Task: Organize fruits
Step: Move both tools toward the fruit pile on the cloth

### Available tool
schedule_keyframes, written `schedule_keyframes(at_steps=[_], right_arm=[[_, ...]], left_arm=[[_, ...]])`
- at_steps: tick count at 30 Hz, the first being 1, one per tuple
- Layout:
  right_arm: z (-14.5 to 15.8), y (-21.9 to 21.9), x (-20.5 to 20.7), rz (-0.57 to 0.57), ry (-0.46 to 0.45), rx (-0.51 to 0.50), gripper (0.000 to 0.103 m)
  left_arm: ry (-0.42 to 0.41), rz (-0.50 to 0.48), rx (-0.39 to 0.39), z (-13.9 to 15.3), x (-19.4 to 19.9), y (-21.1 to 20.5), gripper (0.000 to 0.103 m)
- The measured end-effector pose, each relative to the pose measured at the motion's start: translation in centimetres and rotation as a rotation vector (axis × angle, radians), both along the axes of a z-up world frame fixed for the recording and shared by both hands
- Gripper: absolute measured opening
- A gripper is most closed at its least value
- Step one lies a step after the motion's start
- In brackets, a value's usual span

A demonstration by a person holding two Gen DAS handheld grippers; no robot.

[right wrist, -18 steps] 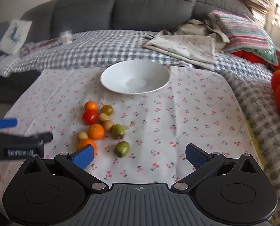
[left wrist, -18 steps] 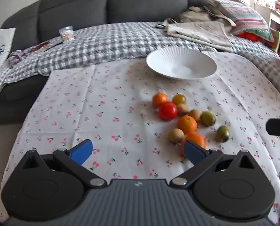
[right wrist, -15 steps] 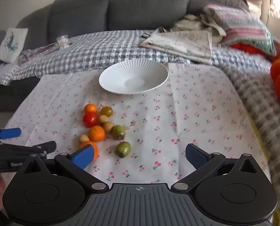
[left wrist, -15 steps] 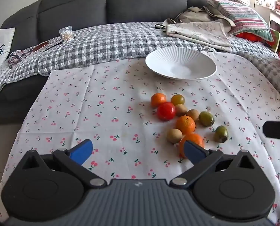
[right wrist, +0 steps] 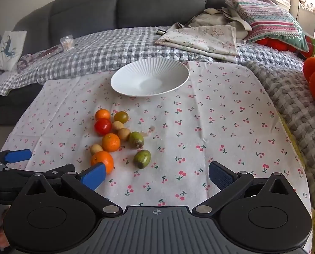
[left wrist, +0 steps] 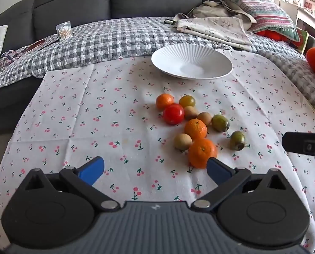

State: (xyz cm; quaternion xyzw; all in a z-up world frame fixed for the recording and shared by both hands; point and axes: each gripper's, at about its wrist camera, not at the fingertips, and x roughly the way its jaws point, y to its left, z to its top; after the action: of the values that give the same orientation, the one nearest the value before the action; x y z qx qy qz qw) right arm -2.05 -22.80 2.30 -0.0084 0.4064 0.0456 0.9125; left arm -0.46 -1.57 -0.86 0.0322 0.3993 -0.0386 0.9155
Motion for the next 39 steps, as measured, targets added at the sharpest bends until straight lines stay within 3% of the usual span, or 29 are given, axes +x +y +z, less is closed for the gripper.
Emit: schedule_keyframes(at_steps=[39], right_arm=[[-0.20,0.55,-0.32,0.028,-0.010,0.012,0.103]], left_arm=[[0.002,-0.041,-0.025,-0.75,-0.54,-0.72,0.102]])
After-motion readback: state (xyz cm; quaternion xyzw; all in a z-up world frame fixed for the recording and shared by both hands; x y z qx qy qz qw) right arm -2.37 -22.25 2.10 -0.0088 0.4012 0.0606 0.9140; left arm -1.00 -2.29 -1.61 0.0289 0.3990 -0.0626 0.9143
